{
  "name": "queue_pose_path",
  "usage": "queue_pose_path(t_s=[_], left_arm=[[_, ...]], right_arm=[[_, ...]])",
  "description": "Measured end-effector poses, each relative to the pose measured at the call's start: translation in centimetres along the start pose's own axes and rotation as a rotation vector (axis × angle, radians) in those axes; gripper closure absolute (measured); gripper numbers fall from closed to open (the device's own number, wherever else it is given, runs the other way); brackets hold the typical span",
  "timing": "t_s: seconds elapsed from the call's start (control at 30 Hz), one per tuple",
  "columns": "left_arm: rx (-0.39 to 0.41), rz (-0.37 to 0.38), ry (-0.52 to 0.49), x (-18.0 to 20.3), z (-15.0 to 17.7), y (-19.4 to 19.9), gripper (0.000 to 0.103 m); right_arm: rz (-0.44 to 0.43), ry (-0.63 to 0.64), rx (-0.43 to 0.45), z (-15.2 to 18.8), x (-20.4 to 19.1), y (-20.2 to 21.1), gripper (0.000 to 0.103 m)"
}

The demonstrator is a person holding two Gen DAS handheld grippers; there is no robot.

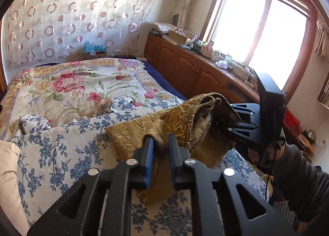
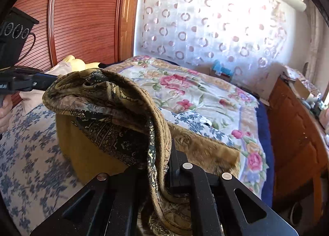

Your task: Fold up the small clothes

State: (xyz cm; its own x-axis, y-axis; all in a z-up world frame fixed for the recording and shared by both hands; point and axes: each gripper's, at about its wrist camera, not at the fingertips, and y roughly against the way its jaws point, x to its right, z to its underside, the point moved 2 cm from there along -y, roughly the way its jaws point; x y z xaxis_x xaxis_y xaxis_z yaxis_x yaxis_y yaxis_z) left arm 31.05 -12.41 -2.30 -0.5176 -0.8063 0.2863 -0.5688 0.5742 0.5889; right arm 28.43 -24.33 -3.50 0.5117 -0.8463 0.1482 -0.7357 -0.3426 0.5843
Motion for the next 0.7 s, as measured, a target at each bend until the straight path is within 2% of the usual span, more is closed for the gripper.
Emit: queue_pose_path(t_s=[0.07, 0.13, 0.2, 0.23, 0.3, 0.43, 0.47, 0.53, 0.6, 0.7], left_arm=[[-0.012, -0.026, -0.020, -0.4, 0.0, -0.4, 0.068], [-0.019, -0.082, -0.041, -0.8, 0.0, -0.7, 0.055], [0.001, -0.083, -0.040, -1.4, 0.0, -0.4, 0.029], [0.007, -0.081, -0.030, -1.6, 0.0, -0.2, 0.026], [0.012, -0.086, -0.011, -2.4, 0.0, -0.2, 0.024], [-0.037, -0.105, -0.011, -2.9, 0.5, -1.8, 0.024], [-0.047, -0.102, -0.007, -3.0, 0.7, -2.2, 0.024], [-0.064, -0.098, 0.000, -3.0, 0.9, -3.0, 0.024], [-0.080, -0.100, 0.001, -3.0, 0.9, -3.8, 0.024], [-0.101, -0.112, -0.005, -3.2, 0.5, -5.1, 0.024]], right_arm=[[-0.009, -0.001, -0.010, -0.6, 0.6, -1.6, 0.098], [-0.012, 0.001, -0.012, -1.2, 1.4, -2.8, 0.098], [-0.018, 0.006, -0.026, -1.3, 1.9, -4.0, 0.098], [-0.021, 0.009, -0.032, -1.4, 2.1, -4.3, 0.098], [-0.026, 0.017, -0.044, -1.5, 2.3, -5.2, 0.098], [-0.028, -0.003, -0.050, -1.9, 3.6, -5.3, 0.096], [-0.016, -0.017, -0.029, -2.0, 4.0, -5.1, 0.092], [0.020, -0.054, -0.011, -2.2, 4.5, -4.2, 0.068], [0.044, -0.108, 0.032, -3.0, 5.5, -3.0, 0.056], [0.085, -0.153, 0.070, -3.7, 6.4, -1.1, 0.051]])
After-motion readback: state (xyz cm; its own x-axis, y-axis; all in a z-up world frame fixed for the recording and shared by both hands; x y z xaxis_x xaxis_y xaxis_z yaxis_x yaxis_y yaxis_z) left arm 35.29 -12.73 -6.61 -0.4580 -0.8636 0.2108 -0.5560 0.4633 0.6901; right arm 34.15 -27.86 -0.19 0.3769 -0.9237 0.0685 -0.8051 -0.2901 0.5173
